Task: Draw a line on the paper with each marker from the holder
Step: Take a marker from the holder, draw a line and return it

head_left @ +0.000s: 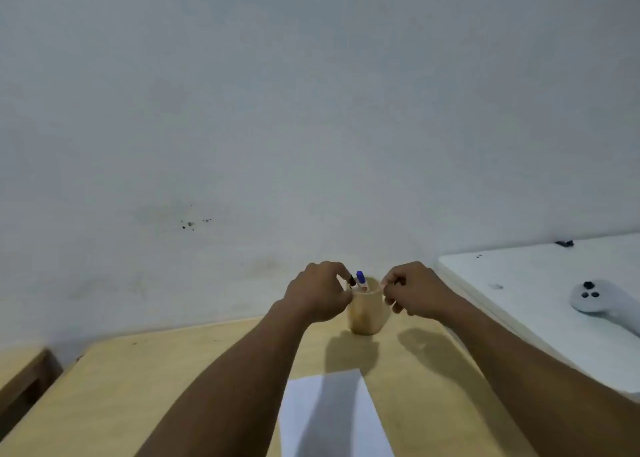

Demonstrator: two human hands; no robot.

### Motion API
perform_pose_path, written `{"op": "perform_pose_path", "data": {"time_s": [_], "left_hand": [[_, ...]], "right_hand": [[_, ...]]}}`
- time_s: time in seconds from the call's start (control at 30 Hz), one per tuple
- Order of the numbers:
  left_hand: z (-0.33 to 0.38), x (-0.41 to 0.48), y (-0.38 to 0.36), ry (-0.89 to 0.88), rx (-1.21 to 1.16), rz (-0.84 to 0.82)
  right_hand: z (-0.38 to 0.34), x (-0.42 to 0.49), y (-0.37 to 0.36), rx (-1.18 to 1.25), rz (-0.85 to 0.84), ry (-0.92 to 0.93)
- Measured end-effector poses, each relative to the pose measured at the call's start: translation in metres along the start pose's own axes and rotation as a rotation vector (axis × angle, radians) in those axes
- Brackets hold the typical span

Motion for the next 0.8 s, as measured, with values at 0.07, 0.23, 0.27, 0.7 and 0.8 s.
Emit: {"op": "perform_pose_path", "data": {"time_s": [0.07,0.23,0.27,0.7,0.8], "left_hand": [[-0.003,0.023,-0.013,-0.01,0.004,0.009],[-0.008,0.064,-0.038,-0.052,0.036,0.042],[-0.009,0.068,-0.041,-0.064,0.038,0.048],[0.011,0.006,0.048,-0.048,-0.423,0.345],[0.003,-0.026,0.06,-0.012,-0.481,0.312]], "right_hand": [[0.015,0.02,-0.006,0.0,0.01,-0.022],[0.049,0.052,-0.022,0.045,0.0,-0.071],[0.052,0.053,-0.025,0.059,-0.012,-0.076],[-0.008,-0.012,-0.074,1.003,-0.267,-0.488],[-0.035,-0.025,-0.09,1.331,-0.171,-0.465]]}}
Point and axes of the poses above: each hand's wrist, its own x-axis towards the middle knuckle, its own y-axis out of the back of the hand, z = x × y, the point moved 6 cm from there along x, towards the middle knuckle
